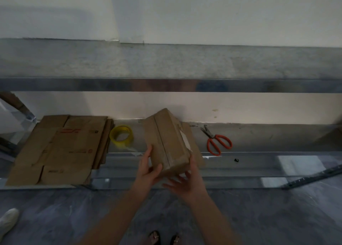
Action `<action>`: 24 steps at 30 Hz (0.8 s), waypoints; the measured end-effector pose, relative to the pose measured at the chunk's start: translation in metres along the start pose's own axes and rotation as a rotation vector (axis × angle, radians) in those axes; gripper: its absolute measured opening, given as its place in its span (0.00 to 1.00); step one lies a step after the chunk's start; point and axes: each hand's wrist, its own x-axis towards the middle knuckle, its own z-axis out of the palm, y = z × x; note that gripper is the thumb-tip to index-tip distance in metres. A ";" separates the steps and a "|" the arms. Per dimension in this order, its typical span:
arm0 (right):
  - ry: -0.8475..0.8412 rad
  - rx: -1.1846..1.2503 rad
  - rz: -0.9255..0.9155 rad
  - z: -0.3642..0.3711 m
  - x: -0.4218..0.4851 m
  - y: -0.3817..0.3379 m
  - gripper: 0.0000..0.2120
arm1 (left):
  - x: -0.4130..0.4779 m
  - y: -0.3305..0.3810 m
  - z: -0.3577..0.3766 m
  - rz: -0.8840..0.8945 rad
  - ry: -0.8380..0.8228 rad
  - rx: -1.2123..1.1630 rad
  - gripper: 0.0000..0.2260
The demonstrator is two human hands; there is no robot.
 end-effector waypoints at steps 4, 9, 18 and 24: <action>-0.004 0.173 0.039 0.013 0.000 -0.007 0.29 | -0.003 0.006 0.002 0.072 0.064 0.334 0.29; 0.016 0.090 -0.166 0.014 -0.002 -0.009 0.50 | -0.002 0.025 -0.001 0.176 0.126 0.600 0.25; 0.275 -0.786 -0.831 -0.015 -0.025 -0.026 0.70 | 0.010 0.023 -0.020 0.422 -0.190 1.289 0.30; 0.389 -1.155 -0.927 -0.028 -0.034 -0.040 0.68 | 0.030 0.024 -0.005 0.315 -0.353 1.366 0.32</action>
